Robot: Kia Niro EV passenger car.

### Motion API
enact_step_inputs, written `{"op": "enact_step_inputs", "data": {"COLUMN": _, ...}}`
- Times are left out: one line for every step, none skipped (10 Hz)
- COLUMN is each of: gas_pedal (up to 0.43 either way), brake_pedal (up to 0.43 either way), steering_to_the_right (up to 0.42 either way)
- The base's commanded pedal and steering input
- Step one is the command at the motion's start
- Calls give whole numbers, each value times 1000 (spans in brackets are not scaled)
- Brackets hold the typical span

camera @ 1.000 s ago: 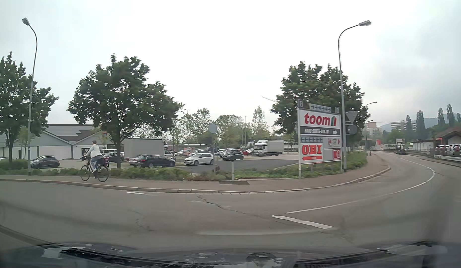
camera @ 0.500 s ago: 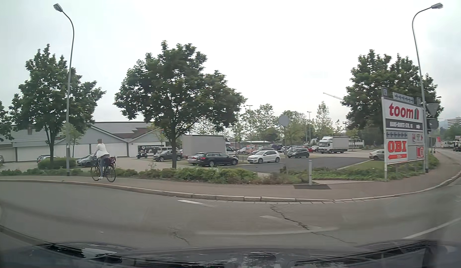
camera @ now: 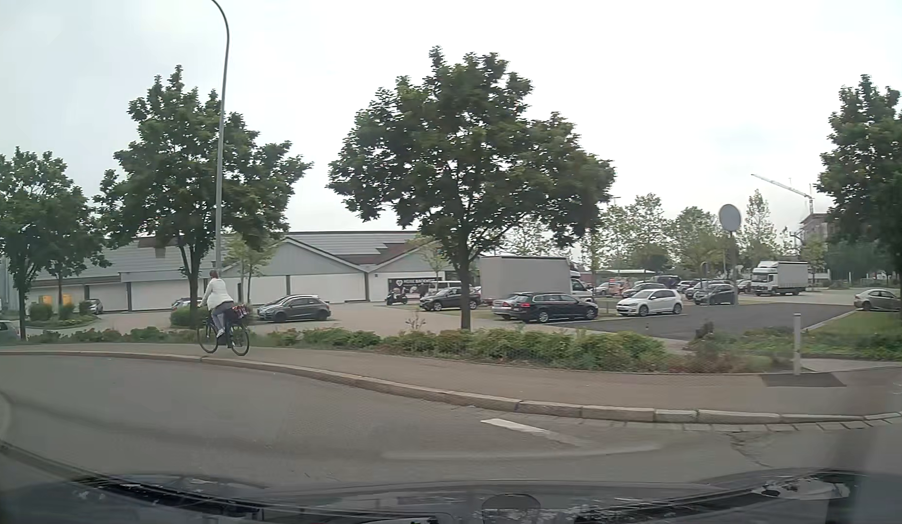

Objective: Follow the waypoints while adhering to traffic rules and regulations

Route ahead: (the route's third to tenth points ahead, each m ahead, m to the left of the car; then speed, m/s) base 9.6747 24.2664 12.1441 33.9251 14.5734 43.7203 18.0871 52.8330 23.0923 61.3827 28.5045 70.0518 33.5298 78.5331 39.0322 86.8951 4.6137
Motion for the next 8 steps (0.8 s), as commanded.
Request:
{"op": "enact_step_inputs", "data": {"gas_pedal": 28, "brake_pedal": 0, "steering_to_the_right": -383}}
{"op": "enact_step_inputs", "data": {"gas_pedal": 28, "brake_pedal": 0, "steering_to_the_right": -383}}
{"op": "enact_step_inputs", "data": {"gas_pedal": 28, "brake_pedal": 0, "steering_to_the_right": -383}}
{"op": "enact_step_inputs", "data": {"gas_pedal": 28, "brake_pedal": 0, "steering_to_the_right": -383}}
{"op": "enact_step_inputs", "data": {"gas_pedal": 28, "brake_pedal": 0, "steering_to_the_right": -383}}
{"op": "enact_step_inputs", "data": {"gas_pedal": 28, "brake_pedal": 0, "steering_to_the_right": -378}}
{"op": "enact_step_inputs", "data": {"gas_pedal": 28, "brake_pedal": 0, "steering_to_the_right": -371}}
{"op": "enact_step_inputs", "data": {"gas_pedal": 28, "brake_pedal": 0, "steering_to_the_right": -369}}
